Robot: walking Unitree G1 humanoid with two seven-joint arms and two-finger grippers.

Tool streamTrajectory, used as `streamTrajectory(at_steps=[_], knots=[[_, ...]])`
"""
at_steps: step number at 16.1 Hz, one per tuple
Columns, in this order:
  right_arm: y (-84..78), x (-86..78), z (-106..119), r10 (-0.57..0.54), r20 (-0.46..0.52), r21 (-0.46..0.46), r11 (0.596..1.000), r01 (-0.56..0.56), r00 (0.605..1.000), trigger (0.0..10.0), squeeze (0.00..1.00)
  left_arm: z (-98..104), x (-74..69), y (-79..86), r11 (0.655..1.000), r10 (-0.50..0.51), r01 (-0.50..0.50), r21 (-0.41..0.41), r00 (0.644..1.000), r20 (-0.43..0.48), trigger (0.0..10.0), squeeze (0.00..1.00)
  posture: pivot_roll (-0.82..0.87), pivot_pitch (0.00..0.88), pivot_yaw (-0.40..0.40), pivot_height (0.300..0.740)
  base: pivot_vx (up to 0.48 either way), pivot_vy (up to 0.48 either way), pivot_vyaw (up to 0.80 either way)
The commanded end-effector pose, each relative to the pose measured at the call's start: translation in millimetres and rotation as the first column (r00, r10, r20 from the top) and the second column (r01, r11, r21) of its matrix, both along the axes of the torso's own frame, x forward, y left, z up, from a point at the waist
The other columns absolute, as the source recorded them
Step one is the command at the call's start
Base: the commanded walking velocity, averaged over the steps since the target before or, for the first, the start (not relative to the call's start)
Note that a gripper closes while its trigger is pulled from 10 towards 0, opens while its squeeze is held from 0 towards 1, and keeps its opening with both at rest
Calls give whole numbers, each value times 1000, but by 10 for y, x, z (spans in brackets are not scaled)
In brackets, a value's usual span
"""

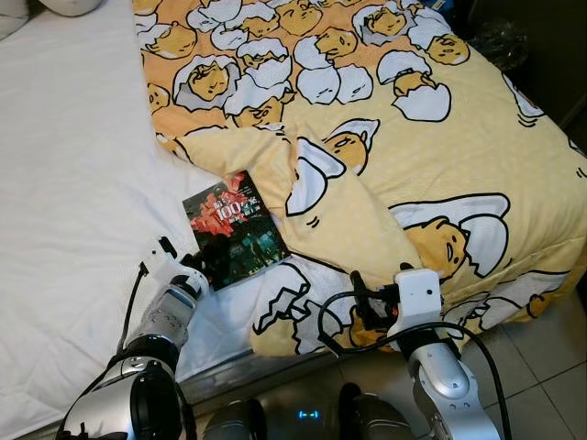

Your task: Clean up the room

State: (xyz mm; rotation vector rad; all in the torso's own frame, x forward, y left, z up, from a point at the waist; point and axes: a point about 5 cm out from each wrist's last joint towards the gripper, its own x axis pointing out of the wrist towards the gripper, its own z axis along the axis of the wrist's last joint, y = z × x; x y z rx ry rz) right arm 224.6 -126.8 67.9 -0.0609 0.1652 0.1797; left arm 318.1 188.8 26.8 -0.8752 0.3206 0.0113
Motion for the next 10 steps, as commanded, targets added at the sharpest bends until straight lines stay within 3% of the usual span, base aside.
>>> streamTrajectory(at_steps=[1, 4, 5, 6, 7, 9, 10], knots=[[15, -33, -14, -4, -15, 2, 1000, 4, 1000, 10000, 0, -39, -9, -165, 997, -44, 43, -60, 999, -12, 0, 0, -156, 232, 77, 740, 0, 0, 0], [61, -40, -39, 1, -24, 10, 1000, 0, 1000, 10000, 0, -103, -54, -335, 991, -133, 133, 1, 991, -34, 0, 0, -154, 228, 78, 740, 0, 0, 0], [80, -39, -33, 5, -21, 10, 1000, -5, 1000, 10000, 0, -177, -121, -435, 961, -242, 249, 122, 968, -70, 0, 0, -153, 220, 78, 740, 0, 0, 0], [76, -38, -32, 4, -20, 10, 1000, -4, 1000, 10000, 0, -202, -148, -475, 943, -281, 290, 161, 956, -80, 0, 0, -153, 220, 78, 740, 0, 0, 0], [64, -35, -37, 2, -20, 9, 1000, -1, 1000, 10000, 0, -218, -167, -495, 940, -291, 300, 163, 953, -81, 0, 0, -154, 216, 80, 740, 0, 0, 0], [60, -27, -39, -1, -19, 9, 1000, 2, 1000, 10000, 0, -141, -103, -429, 983, -182, 182, 4, 983, -27, 0, 0, -149, 204, 84, 740, 0, 0, 0], [64, -23, -39, -1, -18, 9, 1000, 2, 1000, 10000, 0, -121, -87, -423, 985, -171, 171, -17, 985, -15, 0, 0, -148, 202, 84, 740, 0, 0, 0]])
